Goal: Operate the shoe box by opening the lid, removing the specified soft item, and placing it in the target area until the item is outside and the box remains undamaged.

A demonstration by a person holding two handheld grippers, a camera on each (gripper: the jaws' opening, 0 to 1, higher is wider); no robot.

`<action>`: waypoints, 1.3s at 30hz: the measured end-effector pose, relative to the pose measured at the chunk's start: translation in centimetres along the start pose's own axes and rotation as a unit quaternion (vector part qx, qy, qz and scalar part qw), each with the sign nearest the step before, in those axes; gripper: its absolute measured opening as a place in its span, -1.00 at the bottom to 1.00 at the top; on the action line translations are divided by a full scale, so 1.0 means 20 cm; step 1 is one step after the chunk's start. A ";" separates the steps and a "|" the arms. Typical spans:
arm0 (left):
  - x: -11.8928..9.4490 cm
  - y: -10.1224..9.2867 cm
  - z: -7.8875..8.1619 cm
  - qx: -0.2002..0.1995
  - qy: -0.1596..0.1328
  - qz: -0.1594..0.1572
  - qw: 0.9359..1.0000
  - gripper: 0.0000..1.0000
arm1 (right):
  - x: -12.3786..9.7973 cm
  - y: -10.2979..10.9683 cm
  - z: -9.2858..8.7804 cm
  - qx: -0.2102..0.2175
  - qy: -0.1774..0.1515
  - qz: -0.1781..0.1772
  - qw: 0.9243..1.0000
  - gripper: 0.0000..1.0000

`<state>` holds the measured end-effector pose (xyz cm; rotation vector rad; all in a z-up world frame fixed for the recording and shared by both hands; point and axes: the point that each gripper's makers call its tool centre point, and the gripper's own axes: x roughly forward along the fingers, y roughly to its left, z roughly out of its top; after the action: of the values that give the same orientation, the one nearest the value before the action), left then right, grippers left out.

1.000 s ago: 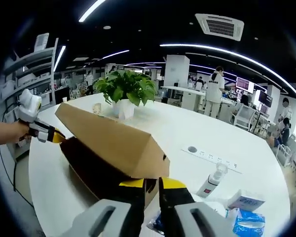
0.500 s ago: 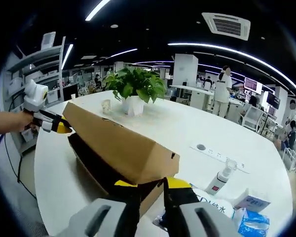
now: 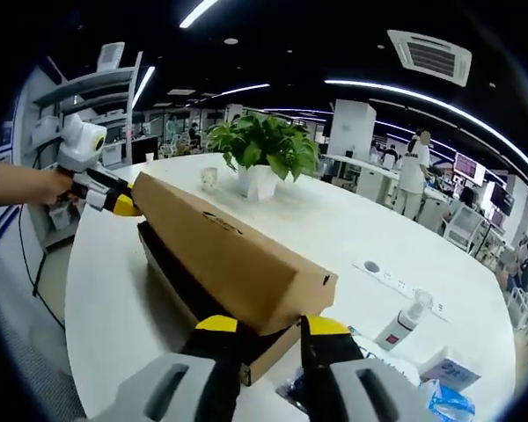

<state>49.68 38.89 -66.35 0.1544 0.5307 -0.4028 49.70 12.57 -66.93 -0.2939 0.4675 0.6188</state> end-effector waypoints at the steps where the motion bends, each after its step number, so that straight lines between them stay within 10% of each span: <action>1: 0.00 -0.01 0.00 0.001 -0.003 -0.001 1.000 -0.45 | 0.00 0.01 -0.01 -0.004 0.001 0.003 1.000 -0.51; 39: 0.02 -0.06 -0.16 0.020 0.047 -0.023 0.998 -0.31 | 0.07 0.12 -0.16 0.015 0.034 0.031 0.999 -0.21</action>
<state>48.09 38.42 -69.37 0.2010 0.6188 -0.4538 48.24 13.80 -70.77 -0.2730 0.5515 0.6632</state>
